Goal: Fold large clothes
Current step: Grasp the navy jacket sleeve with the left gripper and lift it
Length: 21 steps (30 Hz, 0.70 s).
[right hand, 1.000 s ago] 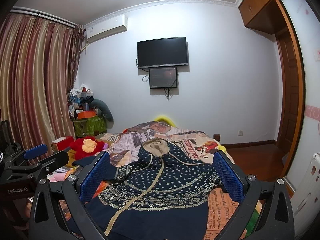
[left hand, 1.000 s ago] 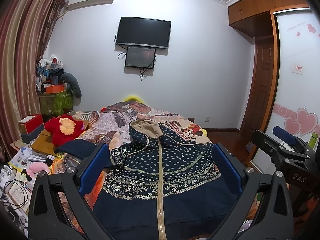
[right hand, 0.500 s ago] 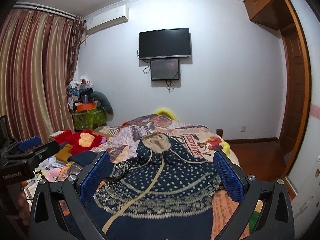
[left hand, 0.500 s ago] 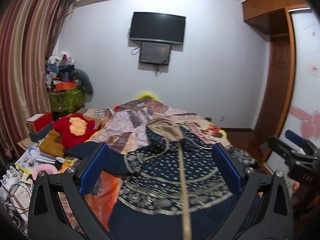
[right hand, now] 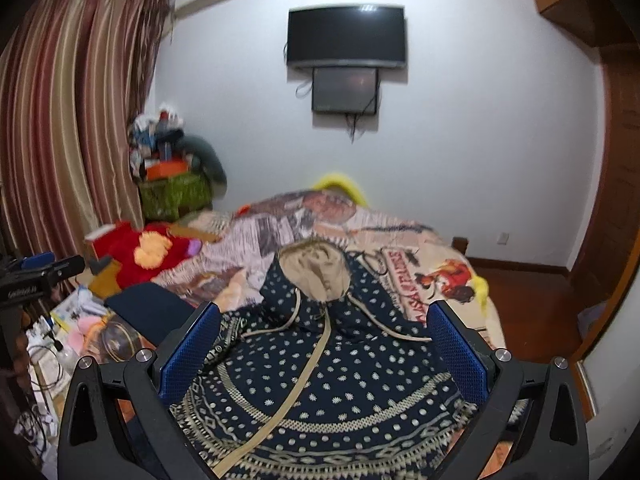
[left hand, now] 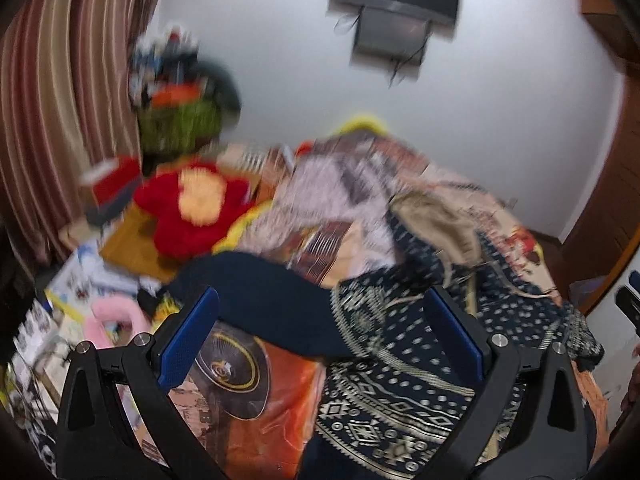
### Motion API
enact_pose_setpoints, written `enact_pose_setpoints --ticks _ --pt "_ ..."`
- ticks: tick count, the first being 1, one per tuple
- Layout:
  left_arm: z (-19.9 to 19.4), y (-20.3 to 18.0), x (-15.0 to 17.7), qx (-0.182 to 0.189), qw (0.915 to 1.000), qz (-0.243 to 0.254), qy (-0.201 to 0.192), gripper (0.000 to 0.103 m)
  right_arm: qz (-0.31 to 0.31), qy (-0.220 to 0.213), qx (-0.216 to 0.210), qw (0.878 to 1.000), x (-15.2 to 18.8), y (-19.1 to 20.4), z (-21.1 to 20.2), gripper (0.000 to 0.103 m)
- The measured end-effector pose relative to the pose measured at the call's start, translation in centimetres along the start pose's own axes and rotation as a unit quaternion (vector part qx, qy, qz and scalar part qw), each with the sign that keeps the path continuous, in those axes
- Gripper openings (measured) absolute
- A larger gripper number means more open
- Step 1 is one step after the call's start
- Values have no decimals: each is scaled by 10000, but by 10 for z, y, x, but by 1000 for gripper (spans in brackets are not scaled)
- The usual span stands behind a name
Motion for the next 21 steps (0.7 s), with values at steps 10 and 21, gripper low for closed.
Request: enact_pose_setpoints --ticks 10,21 --pt "132 70 32 -288 9820 -906 1632 103 -167 1053 -108 9942 12 -13 116 103" --pt "179 120 45 194 9489 -2359 2087 71 216 1794 -368 9828 42 -42 184 98"
Point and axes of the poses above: each gripper's, at about its wrist camera, not at the fingertips, and z roughly the way its jaws point, y to its left, x to its underside, the point moved 2 cm from there along z, roughly the way its jaws point, and after that the axes turned 1 degree about -y, right-handed, at the moved point
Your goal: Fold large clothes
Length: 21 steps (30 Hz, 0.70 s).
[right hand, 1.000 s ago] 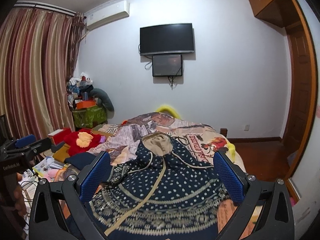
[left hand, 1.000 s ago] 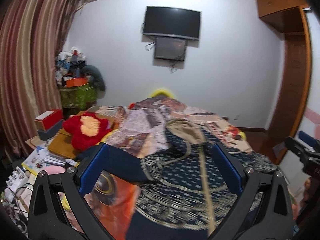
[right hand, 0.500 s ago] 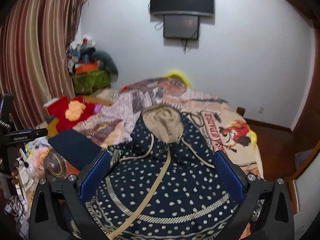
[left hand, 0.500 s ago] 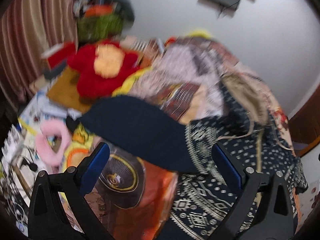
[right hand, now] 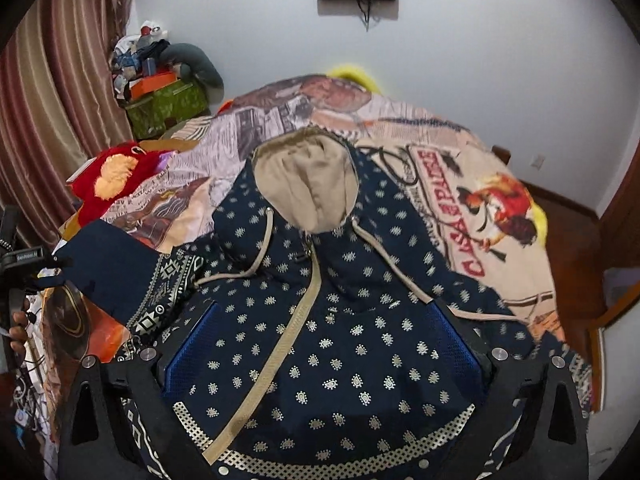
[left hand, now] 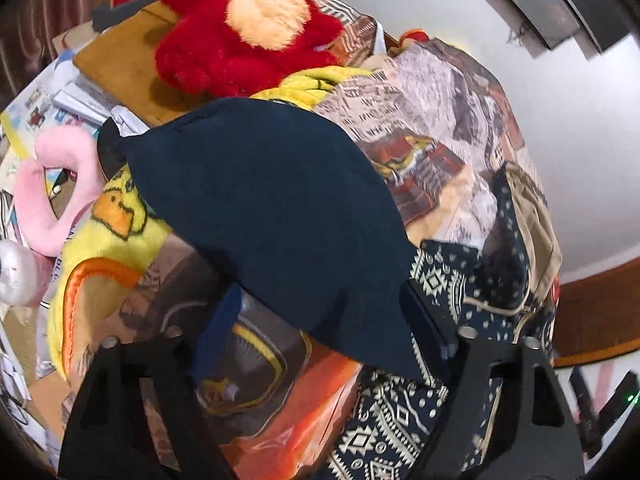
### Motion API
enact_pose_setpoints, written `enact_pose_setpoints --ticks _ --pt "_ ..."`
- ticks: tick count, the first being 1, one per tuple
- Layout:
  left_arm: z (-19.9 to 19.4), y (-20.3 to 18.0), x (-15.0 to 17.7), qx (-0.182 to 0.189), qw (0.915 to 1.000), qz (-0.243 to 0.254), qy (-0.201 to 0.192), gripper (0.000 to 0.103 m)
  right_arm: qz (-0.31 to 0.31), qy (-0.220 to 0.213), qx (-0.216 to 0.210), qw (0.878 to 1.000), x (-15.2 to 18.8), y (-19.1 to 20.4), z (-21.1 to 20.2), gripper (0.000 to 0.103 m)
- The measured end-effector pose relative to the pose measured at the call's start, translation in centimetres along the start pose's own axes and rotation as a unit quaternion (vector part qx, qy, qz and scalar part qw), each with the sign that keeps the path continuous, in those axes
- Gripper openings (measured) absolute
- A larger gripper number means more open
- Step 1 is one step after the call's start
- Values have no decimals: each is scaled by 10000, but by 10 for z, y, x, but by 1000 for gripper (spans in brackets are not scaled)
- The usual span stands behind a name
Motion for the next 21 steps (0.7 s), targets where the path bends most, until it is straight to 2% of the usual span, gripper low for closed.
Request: enact_pose_setpoints --ticks 2,4,5,7,10,12,15,17,21 --pt "3 3 -7 16 10000 -64 4 58 93 83 -107 9999 1 -4 8 97" --pt "6 3 -13 -98 9999 -108 -28 33 119 109 -136 9998 1 -7 12 96" --pt "7 4 -15 -179 9998 -111 -33 26 115 120 -140 9998 2 -8 14 96" --pt "9 2 -21 -445 9989 -36 -108 2 100 153 -153 9997 2 -10 16 95" --pt "3 -10 -26 -699 9967 243 -345 2 79 196 -176 9996 4 -12 16 92" --pt "-7 -25 -27 -706 9949 474 -538 2 81 204 -172 9996 5 -16 13 92" --pt "-29 -62 -28 -566 9912 888 -804 2 79 164 -125 9998 7 -24 5 92" --pt "-45 -97 -26 -332 9872 1258 -926 2 85 119 -97 9998 7 -30 -1 92" --pt "-67 -169 -10 45 9732 2006 -1123 2 189 -32 -145 9997 4 -41 -21 92"
Point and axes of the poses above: each gripper's, at about its wrist camera, not at the fingertips, and z roughly the way its jaws point, y to its left, x to its underside, the point moved 2 cm from there along z, roughly the way its jaws point, and after that the axes turned 1 degree about -y, right-handed, at the moved point
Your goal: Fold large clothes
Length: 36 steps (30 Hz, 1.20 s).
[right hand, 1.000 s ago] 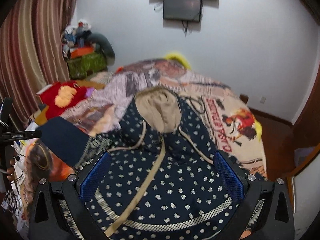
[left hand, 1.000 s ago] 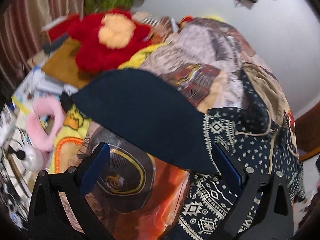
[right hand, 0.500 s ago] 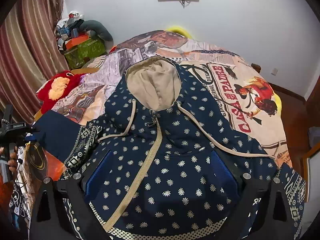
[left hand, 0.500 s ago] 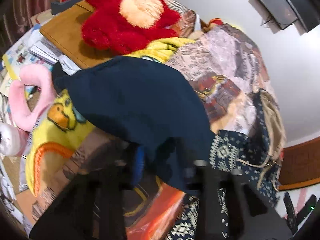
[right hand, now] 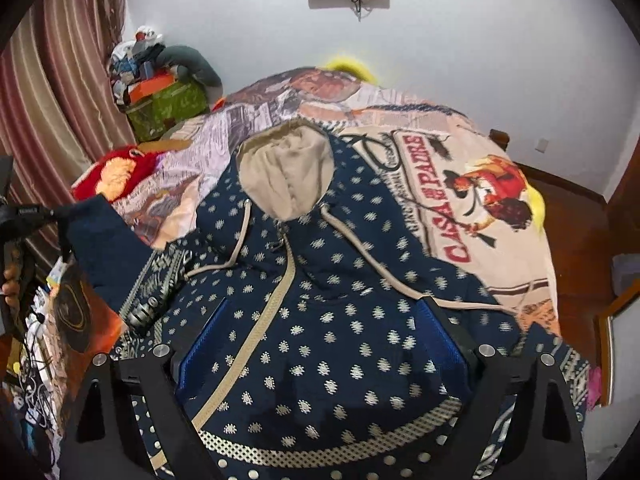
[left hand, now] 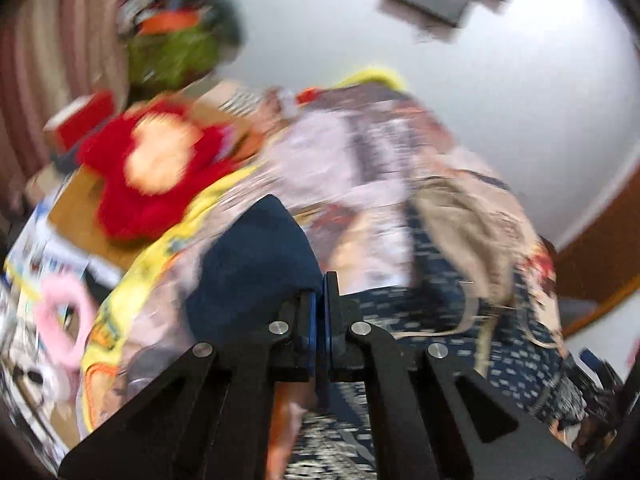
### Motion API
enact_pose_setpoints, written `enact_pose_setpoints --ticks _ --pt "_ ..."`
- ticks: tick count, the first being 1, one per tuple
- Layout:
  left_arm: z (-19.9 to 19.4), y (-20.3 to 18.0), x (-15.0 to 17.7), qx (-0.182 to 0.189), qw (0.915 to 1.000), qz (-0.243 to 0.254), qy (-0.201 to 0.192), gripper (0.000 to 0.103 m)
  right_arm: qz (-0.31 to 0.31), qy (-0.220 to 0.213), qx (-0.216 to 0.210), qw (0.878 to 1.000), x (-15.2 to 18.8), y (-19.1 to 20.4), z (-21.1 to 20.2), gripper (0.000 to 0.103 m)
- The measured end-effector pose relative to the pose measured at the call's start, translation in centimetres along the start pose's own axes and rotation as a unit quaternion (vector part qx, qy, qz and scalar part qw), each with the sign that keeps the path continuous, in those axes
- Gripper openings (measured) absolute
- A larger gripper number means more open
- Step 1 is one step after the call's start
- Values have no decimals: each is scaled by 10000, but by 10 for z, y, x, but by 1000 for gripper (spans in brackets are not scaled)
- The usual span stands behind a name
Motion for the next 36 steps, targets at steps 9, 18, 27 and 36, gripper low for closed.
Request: enact_pose_setpoints --ticks 9,18,27,36 --pt "8 -166 39 955 9851 1423 138 2 185 -311 115 9993 1 -30 -52 92" --pt "72 -242 148 1388 9584 2058 1411 2 214 -76 362 9991 28 -59 -72 92" --pt "54 -245 179 1227 9317 3000 1638 46 -101 271 237 9993 41 -37 -52 92" --pt "26 -105 133 231 9657 2374 1022 72 -633 351 -104 9973 29 28 -19 91"
Point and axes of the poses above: each gripper's, at about its wrist camera, not at the fingertips, and z roughly the way its jaws point, y to its left, x to its underside, the point moved 2 cm from there along z, roughly the way its jaws point, and after that the axes turned 1 degree about -y, right-handed, at the moved point
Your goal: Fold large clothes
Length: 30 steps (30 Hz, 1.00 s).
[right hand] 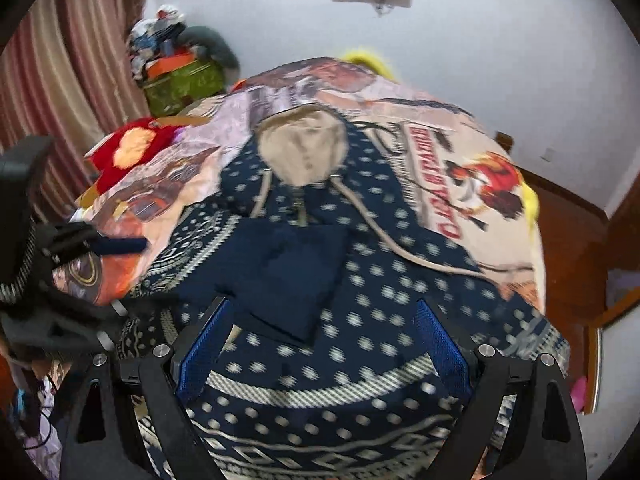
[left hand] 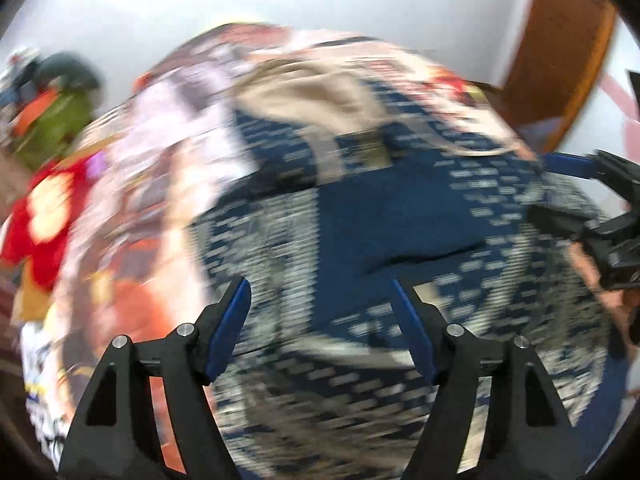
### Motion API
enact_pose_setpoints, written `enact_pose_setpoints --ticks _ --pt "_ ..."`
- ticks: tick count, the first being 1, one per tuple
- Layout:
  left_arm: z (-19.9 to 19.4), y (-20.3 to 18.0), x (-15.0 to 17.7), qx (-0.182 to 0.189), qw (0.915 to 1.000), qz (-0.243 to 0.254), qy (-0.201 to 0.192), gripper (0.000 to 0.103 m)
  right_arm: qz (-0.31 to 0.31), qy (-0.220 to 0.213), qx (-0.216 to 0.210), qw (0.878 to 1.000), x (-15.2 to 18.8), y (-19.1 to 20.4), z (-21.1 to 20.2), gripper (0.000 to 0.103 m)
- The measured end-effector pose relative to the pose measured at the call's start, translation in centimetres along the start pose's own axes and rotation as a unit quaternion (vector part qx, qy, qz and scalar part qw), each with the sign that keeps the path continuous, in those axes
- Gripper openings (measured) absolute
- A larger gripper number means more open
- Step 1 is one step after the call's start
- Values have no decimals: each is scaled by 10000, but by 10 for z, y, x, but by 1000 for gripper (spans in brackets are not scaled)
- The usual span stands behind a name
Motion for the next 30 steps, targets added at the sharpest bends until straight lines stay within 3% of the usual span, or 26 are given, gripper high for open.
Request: enact_pose_setpoints --ticks 3,6,11,13,17,20,22,23,26,28,30 --pt "16 46 21 -376 9983 -348 290 72 -147 188 -66 9997 -2 19 22 83" --pt "38 87 57 -429 9937 -774 682 72 -343 495 -190 9980 -2 41 49 77" --pt "78 105 94 -475 9886 -902 1111 72 -918 805 -44 9925 0 73 92 70" --pt "89 100 99 -439 9897 -811 1091 72 -1102 958 26 9893 1 81 110 64" --pt "96 89 92 -626 9948 -451 664 70 -1372 1055 220 9847 4 90 133 59" --pt "103 82 83 -574 9958 -438 554 50 -1472 1115 310 9823 5 91 147 55" --pt "110 77 77 -449 9965 -458 529 25 -1518 1074 325 9820 5 91 150 51" --pt "112 73 75 -404 9969 -440 503 20 -1551 1057 341 9816 5 91 150 49" --pt "113 69 71 -531 9968 -391 456 12 -1627 1011 458 9804 5 89 151 35" --pt "108 73 70 -534 9964 -560 360 11 -1632 969 534 9804 3 88 150 18" --pt "93 75 68 -498 9956 -775 194 11 -1412 881 461 9850 -1 79 144 11"
Point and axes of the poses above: each gripper's, at about its wrist camera, not at the fingertips, and z roughly the way its jaws point, y to its left, x to its underside, the point moved 2 cm from there along z, roughly the way its jaws point, and after that the axes turned 1 degree about -y, right-handed, at the moved point
